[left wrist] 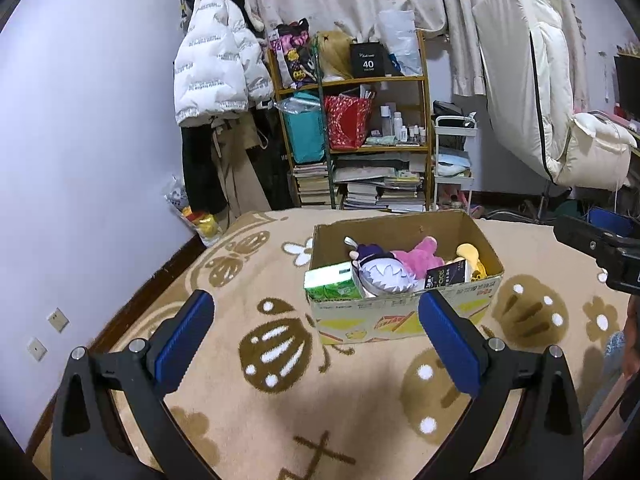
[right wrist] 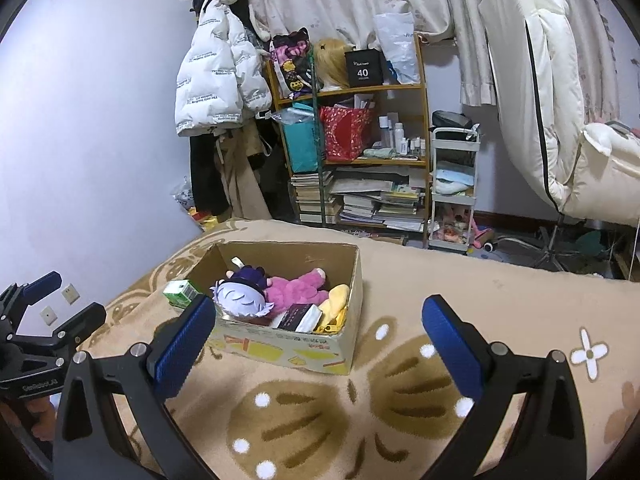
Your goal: Organize soft objects
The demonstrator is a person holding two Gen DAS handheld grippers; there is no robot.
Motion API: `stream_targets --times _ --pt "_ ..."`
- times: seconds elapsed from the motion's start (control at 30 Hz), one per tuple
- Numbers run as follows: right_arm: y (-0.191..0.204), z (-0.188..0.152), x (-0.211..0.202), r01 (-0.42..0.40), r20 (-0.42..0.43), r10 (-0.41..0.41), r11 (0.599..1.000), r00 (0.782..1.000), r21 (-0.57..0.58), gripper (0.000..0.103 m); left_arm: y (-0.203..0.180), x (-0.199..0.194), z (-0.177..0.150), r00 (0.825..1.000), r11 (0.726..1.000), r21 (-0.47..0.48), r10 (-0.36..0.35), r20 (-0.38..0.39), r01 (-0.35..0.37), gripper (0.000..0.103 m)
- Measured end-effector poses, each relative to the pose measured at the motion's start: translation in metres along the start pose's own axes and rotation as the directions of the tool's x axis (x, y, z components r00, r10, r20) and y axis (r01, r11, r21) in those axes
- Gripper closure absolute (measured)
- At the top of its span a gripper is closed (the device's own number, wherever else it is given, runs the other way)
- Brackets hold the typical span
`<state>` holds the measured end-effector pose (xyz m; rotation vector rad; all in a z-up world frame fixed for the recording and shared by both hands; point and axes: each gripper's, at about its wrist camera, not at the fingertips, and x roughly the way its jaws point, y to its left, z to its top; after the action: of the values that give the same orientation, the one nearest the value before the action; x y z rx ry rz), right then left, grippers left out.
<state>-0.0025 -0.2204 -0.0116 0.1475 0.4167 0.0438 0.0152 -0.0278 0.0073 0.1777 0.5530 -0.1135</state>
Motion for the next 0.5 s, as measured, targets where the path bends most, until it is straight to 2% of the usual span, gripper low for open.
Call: stream_targets --times 0.27,0.5 --pt "0.0 0.0 0.006 0.033 0.007 -0.033 0.999 0.999 -0.035 0.0 0.016 0.022 -0.003 0.998 0.997 -0.06 -0.055 -0.021 0.054 0.002" --pt "0.002 -0.001 0.009 0.041 0.008 -0.041 0.998 0.999 -0.038 0.0 0.025 0.027 0.005 1.0 0.997 -0.076 -0.023 0.001 0.023 0.002"
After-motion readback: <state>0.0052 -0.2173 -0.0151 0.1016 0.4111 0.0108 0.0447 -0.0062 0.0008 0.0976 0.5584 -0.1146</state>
